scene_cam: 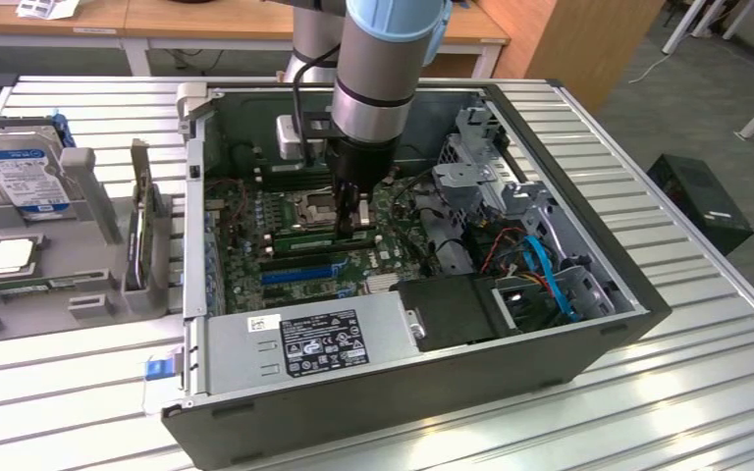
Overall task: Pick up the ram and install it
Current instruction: 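Insert the ram into the slot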
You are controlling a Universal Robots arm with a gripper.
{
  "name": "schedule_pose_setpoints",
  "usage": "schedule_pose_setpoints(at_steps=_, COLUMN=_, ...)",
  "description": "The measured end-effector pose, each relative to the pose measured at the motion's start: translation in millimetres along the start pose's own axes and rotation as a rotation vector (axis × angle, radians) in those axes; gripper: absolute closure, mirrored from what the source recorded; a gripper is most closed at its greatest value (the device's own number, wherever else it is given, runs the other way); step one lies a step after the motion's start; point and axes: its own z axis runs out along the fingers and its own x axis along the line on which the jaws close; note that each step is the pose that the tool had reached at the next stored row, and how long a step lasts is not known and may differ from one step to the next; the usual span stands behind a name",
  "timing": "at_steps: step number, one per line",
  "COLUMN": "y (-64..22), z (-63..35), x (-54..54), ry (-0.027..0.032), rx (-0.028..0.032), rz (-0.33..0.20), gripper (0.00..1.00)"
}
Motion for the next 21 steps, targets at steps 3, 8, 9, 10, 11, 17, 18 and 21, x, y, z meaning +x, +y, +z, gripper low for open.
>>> schedule_pose_setpoints(at_steps=3, y=0.0, z=0.0, x=0.0, ry=0.0001, rx=0.0000, rz=0.000, gripper=0.88)
schedule_pose_setpoints(at_steps=8, y=0.0, z=0.1, x=0.0, ry=-0.0005, rx=0.0002, rz=0.000, gripper=0.87)
schedule_pose_setpoints(at_steps=9, y=0.0, z=0.1, x=0.0, ry=-0.0005, rx=0.0002, rz=0.000, gripper=0.87)
schedule_pose_setpoints(at_steps=10, y=0.0, z=0.1, x=0.0, ry=-0.0004, rx=0.0001, rz=0.000, gripper=0.81)
schedule_pose_setpoints(at_steps=11, y=0.0, z=0.1, x=0.0, ry=-0.0004, rx=0.0001, rz=0.000, gripper=0.81)
schedule_pose_setpoints(at_steps=17, y=0.0, z=0.0, x=0.0, ry=-0.0003, rx=0.0000, rz=0.000, gripper=0.81)
schedule_pose_setpoints(at_steps=18, y=0.0, z=0.0, x=0.0, ry=-0.0003, rx=0.0000, rz=0.000, gripper=0.81)
schedule_pose_setpoints(at_steps=21, y=0.1, z=-0.9, x=0.0, ry=0.0000, rx=-0.0001, rz=0.000, gripper=0.81)
